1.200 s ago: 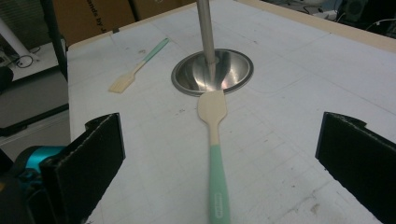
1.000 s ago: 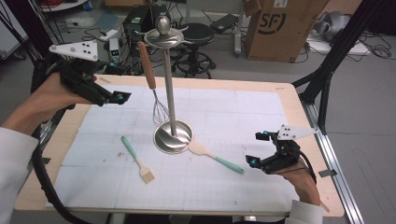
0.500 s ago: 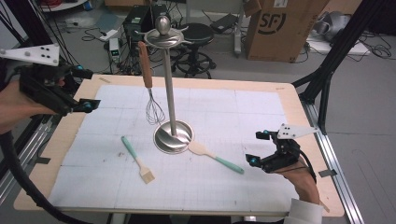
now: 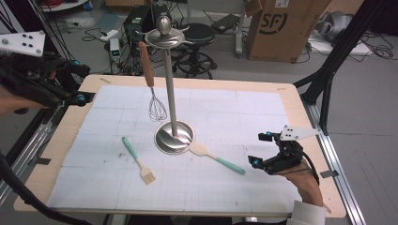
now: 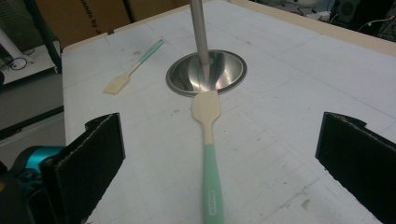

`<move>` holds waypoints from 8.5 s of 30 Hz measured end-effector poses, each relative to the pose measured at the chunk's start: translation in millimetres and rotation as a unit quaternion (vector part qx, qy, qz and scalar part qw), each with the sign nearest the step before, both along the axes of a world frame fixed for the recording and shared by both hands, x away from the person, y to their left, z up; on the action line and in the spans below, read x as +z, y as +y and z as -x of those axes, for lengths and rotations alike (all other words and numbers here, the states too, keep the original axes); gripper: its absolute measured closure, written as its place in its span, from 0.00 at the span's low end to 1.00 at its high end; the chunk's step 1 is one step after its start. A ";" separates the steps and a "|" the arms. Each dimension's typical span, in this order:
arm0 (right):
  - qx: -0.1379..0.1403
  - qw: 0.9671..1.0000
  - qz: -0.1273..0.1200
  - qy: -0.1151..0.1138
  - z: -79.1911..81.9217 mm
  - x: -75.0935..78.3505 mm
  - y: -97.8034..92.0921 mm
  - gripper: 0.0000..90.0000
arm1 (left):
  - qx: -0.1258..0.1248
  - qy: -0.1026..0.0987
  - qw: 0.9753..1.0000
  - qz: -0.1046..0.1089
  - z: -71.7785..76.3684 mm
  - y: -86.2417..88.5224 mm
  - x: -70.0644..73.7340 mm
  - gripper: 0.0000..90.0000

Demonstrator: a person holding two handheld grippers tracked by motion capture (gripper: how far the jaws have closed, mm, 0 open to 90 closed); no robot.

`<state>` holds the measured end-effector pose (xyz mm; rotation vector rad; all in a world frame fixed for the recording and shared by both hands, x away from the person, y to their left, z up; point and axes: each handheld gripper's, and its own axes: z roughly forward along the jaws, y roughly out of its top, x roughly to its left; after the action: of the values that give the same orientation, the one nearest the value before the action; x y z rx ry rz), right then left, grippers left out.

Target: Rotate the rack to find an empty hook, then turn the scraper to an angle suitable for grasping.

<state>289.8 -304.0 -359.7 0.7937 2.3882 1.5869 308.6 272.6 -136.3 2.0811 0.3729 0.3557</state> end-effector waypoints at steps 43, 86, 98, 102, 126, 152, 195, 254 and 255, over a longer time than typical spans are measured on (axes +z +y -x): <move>0.012 1.000 -0.004 0.000 -1.5 -0.1 5.5 0.00 | -0.008 -0.004 1.000 -0.010 -41.2 -86.4 47.8 1.00; 0.000 1.000 -0.004 0.009 2.8 -4.6 -2.9 0.00 | 0.006 -0.013 0.999 -0.029 -22.5 -83.6 59.2 1.00; 0.003 1.000 -0.006 0.006 0.1 -2.9 -1.7 0.00 | 0.008 -0.008 1.000 -0.029 -5.0 -98.6 59.4 1.00; 0.007 1.000 -0.008 0.009 -0.5 -3.3 -1.5 0.00 | 0.009 -0.005 1.000 -0.029 -5.9 -107.5 59.4 1.00; 0.009 1.000 -0.008 0.005 -0.7 -2.9 -0.3 0.00 | 0.044 -0.002 0.998 -0.039 -32.6 -105.7 51.7 1.00; 0.000 1.000 -0.006 0.015 0.8 -7.1 -4.0 0.00 | 0.020 0.003 0.999 -0.036 -36.5 -67.8 29.3 0.92; -0.007 1.000 -0.010 0.008 2.8 -2.0 -7.8 0.00 | -0.019 0.012 1.000 0.014 10.8 -14.4 -150.1 0.02; 0.093 0.992 0.073 -0.043 -3.0 31.7 40.5 0.12 | -0.012 0.015 0.998 0.057 27.5 -8.9 -225.1 0.02; 0.096 0.992 0.078 -0.039 -3.5 32.1 42.2 0.14 | -0.012 0.015 0.998 0.057 27.6 -8.7 -225.0 0.02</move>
<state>293.3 -261.7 -327.5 0.4760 2.5579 1.4421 281.0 263.9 -361.3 1.9799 0.3763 0.2831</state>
